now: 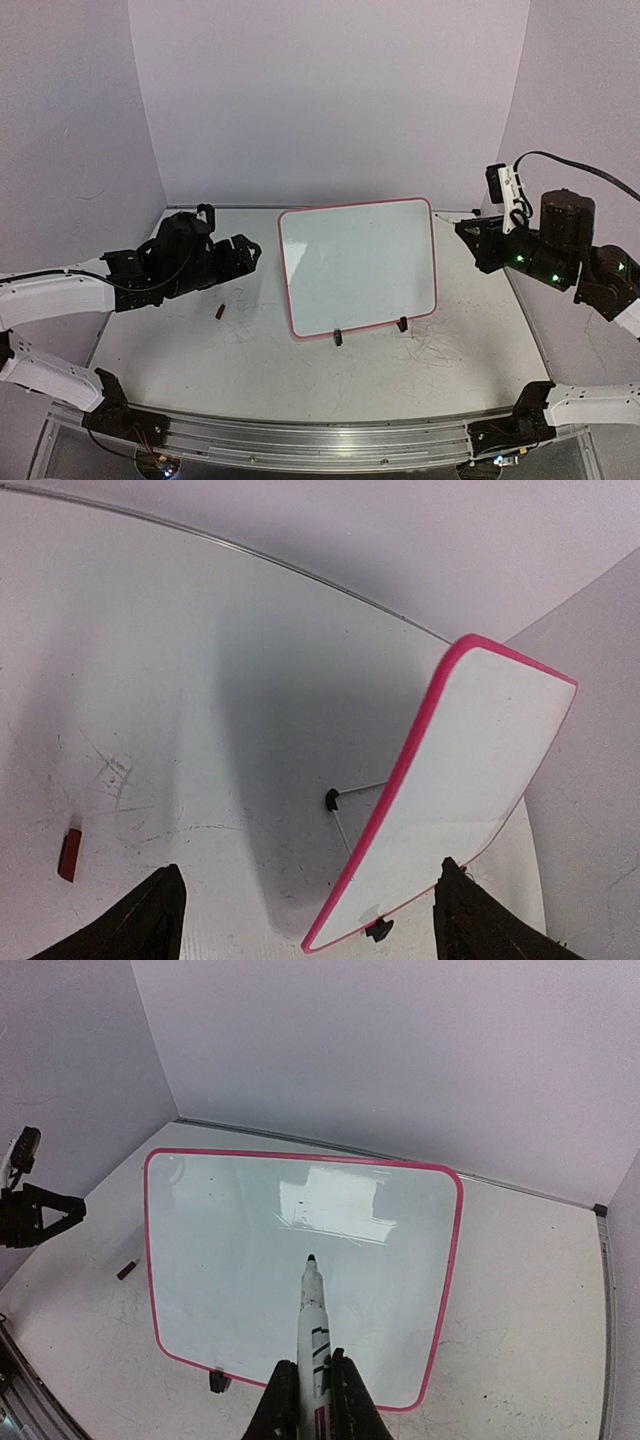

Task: Write a sentence on the whiteboard
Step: Hold the whiteboard at the center of the board.

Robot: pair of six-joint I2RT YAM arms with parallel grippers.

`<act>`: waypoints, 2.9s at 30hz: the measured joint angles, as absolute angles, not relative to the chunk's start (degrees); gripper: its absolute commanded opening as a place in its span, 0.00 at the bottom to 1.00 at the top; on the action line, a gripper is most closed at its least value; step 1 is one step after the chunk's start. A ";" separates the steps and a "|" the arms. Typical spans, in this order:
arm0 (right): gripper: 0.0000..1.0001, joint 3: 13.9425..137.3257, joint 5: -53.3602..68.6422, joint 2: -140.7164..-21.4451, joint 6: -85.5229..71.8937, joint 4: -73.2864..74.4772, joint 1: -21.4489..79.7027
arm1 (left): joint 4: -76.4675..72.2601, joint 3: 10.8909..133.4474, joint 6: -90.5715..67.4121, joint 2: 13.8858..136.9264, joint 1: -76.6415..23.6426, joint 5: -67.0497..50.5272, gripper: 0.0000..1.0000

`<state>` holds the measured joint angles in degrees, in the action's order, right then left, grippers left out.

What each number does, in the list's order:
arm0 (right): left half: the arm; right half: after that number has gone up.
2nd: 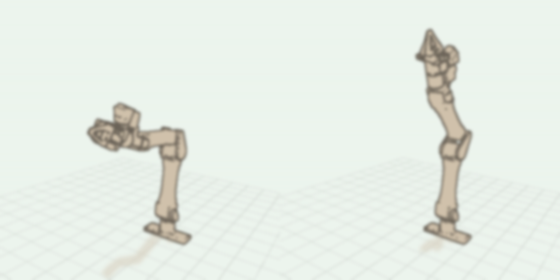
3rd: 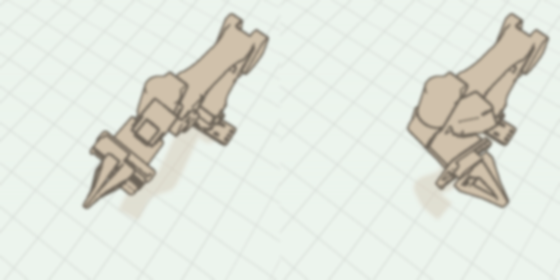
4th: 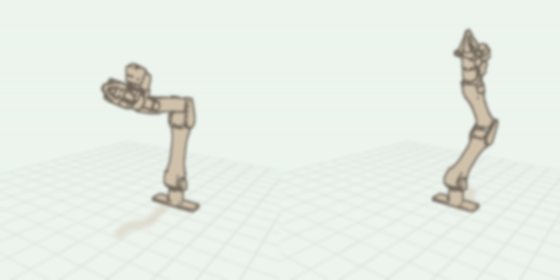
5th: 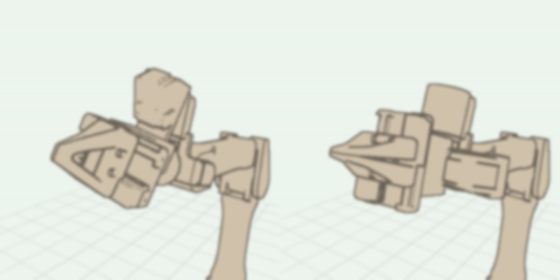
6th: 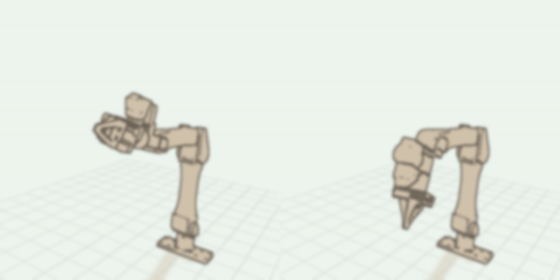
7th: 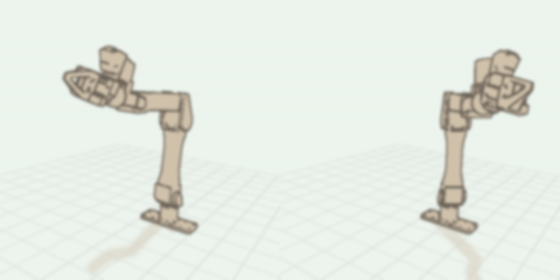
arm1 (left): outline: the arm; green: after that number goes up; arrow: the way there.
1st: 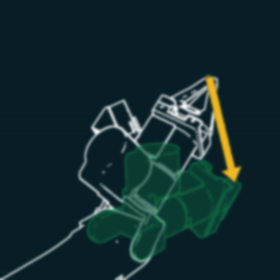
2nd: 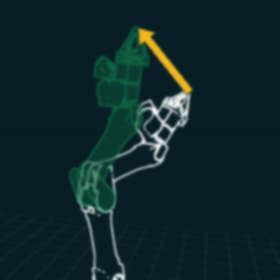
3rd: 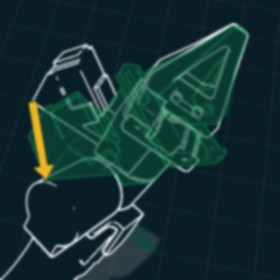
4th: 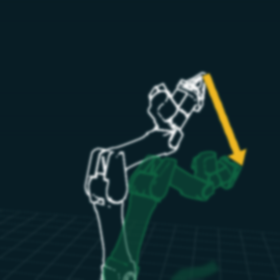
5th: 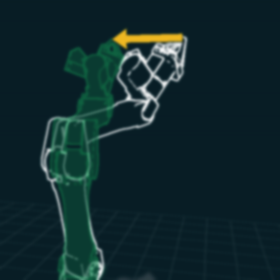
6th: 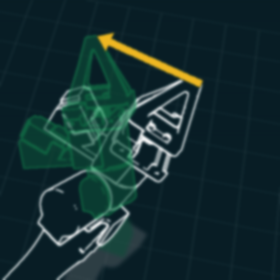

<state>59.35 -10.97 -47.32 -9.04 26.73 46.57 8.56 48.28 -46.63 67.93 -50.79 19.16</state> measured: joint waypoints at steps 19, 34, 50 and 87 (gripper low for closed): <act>0.00 57.19 -13.13 -44.64 -12.20 28.36 46.57 | -2.28 41.24 -48.36 70.50 -44.76 9.96 0.94; 0.00 57.21 -2.70 -51.09 -18.12 23.42 46.59 | -15.60 37.75 -33.93 73.82 -39.85 -9.61 0.94; 0.00 58.96 1.25 -50.61 -19.96 20.27 46.70 | -30.37 40.75 -31.87 87.62 -37.02 -27.92 0.58; 0.00 55.20 2.79 -51.31 -21.08 18.83 46.70 | -35.83 50.25 -30.13 98.37 -28.95 -45.73 0.07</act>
<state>55.20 2.79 -51.31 -21.08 18.83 46.70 -35.83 50.25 -30.13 98.37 -28.95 -45.73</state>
